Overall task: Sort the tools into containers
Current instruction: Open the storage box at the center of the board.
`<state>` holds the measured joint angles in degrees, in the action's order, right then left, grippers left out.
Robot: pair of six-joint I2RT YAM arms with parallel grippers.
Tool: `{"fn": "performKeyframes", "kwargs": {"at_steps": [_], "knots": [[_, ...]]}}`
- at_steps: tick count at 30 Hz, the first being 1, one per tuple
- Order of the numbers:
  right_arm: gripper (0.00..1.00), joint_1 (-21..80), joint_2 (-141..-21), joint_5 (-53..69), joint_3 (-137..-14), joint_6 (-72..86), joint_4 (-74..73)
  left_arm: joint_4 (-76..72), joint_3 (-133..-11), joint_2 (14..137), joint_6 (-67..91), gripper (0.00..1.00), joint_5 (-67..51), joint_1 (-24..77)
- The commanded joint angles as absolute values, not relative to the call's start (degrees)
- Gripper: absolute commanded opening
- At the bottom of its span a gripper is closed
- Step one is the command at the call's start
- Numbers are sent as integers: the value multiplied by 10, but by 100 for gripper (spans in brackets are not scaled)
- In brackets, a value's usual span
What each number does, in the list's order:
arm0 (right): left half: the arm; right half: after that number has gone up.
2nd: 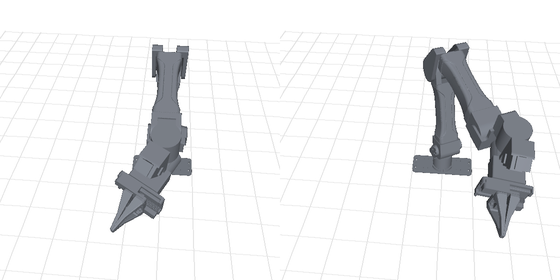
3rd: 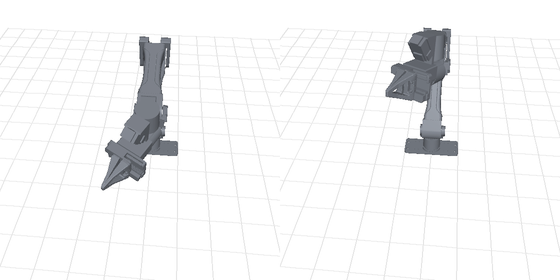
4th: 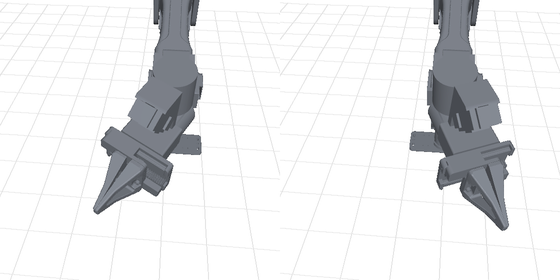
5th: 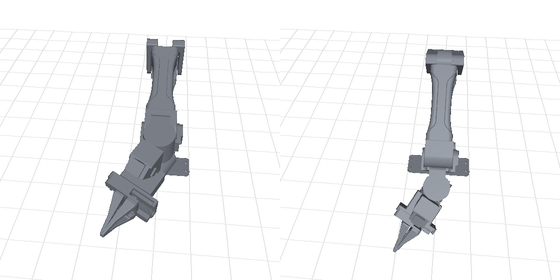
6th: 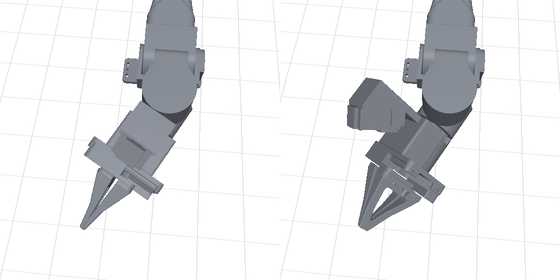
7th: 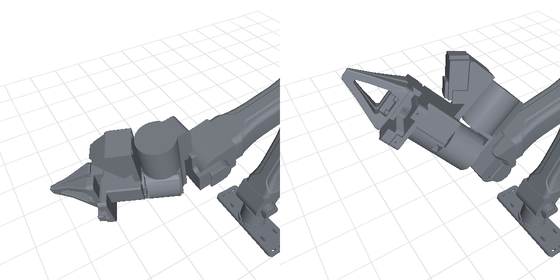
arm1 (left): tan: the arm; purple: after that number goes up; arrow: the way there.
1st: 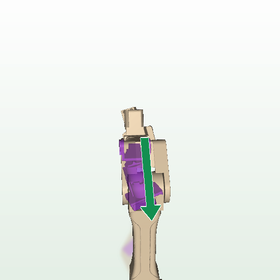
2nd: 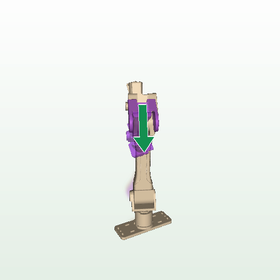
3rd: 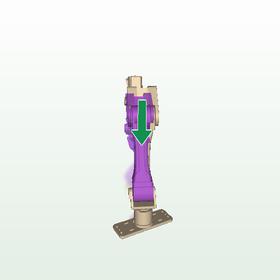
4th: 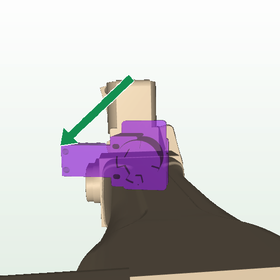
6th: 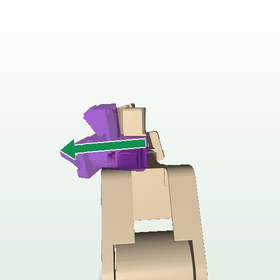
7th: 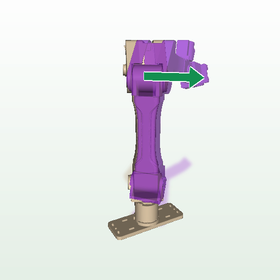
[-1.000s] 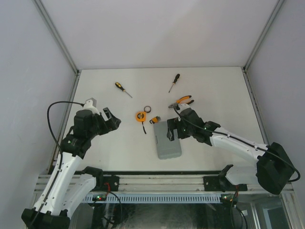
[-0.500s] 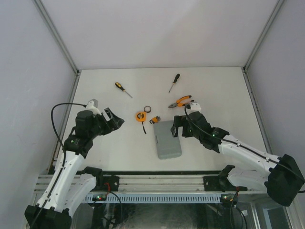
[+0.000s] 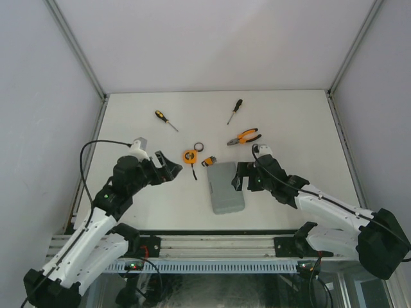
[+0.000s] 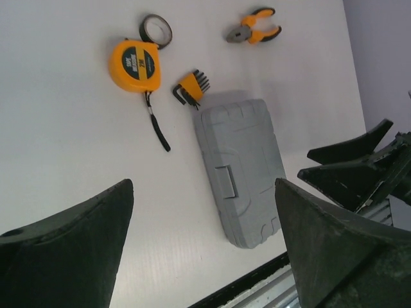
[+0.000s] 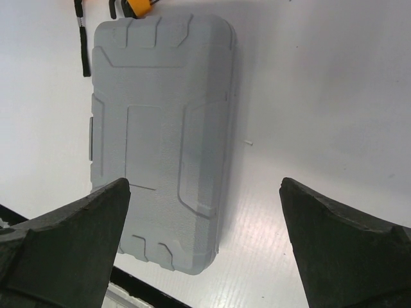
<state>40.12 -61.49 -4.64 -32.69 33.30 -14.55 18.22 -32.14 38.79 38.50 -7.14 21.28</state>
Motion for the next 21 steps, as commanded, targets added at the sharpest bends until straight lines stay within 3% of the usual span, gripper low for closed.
{"fn": "performKeyframes", "kwargs": {"at_steps": [1,9,14,21], "knots": [[98,398,-630,-14,-330,358,-101,156,-328,422,414,90,-1,301],[92,398,-659,10,-316,396,-59,148,-364,542,444,76,111,446],[90,398,-661,11,-298,419,-38,154,-397,620,465,69,143,478],[82,406,-671,19,-284,434,-19,144,-432,693,468,66,134,499]]}}
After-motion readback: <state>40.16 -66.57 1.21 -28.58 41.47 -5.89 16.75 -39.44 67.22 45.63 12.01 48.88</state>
